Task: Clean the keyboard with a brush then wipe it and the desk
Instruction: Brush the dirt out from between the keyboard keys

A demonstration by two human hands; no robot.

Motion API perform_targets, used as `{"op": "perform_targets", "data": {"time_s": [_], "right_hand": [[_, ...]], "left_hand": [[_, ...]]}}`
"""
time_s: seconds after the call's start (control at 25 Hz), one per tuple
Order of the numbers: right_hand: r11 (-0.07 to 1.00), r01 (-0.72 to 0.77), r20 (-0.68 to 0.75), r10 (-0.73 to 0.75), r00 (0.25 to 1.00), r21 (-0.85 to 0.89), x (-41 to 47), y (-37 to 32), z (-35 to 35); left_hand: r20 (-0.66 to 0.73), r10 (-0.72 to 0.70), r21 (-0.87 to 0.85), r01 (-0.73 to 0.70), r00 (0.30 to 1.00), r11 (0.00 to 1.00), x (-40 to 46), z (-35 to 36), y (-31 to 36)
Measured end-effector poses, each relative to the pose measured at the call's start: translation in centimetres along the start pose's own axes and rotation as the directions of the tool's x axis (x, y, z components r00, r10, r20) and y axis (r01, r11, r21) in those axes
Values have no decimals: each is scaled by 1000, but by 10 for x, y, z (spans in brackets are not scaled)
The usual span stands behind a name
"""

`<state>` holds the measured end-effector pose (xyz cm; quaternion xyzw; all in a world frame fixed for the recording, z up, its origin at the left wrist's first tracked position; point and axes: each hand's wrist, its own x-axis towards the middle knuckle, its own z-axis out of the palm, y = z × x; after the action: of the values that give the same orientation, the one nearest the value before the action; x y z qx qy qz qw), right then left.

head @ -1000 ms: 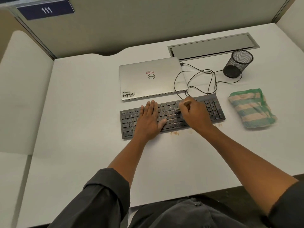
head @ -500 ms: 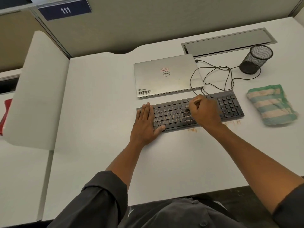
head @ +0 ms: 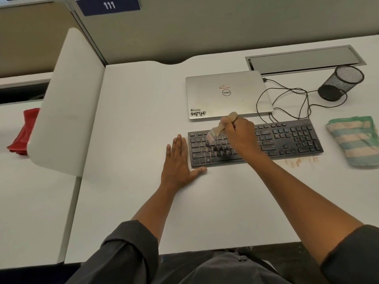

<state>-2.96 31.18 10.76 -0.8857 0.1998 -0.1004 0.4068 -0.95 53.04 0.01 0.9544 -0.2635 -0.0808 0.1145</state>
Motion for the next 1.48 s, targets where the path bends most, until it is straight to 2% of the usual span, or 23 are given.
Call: {"op": "perform_targets", "data": {"time_s": [0.24,0.48,0.64,0.8,0.96,1.04,1.2,1.36,1.48], "right_hand": [[995,73,-40,-70,997,69,9,-37,37],[982,143,84,-133,988,-125,-1,-35,44],[988,71,131,-53,990,-139,-11,-29,26],[1000,-13,79,12,997,19,-7,-30,29],[996,-6,164,20,986,-86,-21,-30,31],[990,15,161,7,987,-139,-19,-32,27],[999,-14,124,20,992,-45,-13,-33,27],[988,8,197,23,980,-155,-19,-32,23],[993,12,151,6,988,-116,-18,-35,21]], "left_hand": [[53,-4,21,3,999,1000,-4,-2,-8],[47,7,-6,-7,999,1000,8,1,-6],[24,21,-30,-20,1000,999,7,2,-6],[17,26,-26,-26,1000,999,7,2,-7],[19,24,-14,-24,1000,1000,7,3,-7],[28,28,-20,-27,999,999,7,2,-7],[31,24,-3,-24,999,1000,7,2,-7],[30,34,7,-34,999,999,7,3,-7],[24,34,13,-34,999,999,7,3,-7]]}}
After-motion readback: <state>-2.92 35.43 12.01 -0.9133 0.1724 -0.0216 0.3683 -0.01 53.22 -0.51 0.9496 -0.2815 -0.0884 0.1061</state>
